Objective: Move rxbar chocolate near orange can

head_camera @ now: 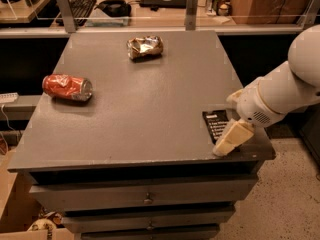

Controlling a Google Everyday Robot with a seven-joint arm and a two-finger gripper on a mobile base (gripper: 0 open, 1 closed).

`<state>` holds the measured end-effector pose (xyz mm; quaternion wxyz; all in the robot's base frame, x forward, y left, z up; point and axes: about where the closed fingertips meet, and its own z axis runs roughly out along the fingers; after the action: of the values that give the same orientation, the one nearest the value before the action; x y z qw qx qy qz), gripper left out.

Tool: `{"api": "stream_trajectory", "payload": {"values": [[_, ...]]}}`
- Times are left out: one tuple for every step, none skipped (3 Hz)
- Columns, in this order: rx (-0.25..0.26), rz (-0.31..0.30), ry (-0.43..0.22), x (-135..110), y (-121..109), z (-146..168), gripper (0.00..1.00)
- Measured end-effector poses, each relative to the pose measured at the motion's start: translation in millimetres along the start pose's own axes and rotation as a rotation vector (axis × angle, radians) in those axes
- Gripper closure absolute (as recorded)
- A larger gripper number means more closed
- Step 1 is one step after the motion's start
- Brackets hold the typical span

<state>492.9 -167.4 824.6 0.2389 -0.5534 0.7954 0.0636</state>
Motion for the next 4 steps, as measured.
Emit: {"api": "stream_trajectory", "payload": {"values": [[-0.007,0.021,-0.007,-0.6,0.6,1.8,0.40],[0.000,0.023,-0.011,-7.1,-6.0,-4.0,0.64],[0.007,0.016,-0.027,-19.1,-10.1,-11.5,0.87],[0.026,0.000,-0.051,-33.0,-15.2,-24.1,1.00]]}}
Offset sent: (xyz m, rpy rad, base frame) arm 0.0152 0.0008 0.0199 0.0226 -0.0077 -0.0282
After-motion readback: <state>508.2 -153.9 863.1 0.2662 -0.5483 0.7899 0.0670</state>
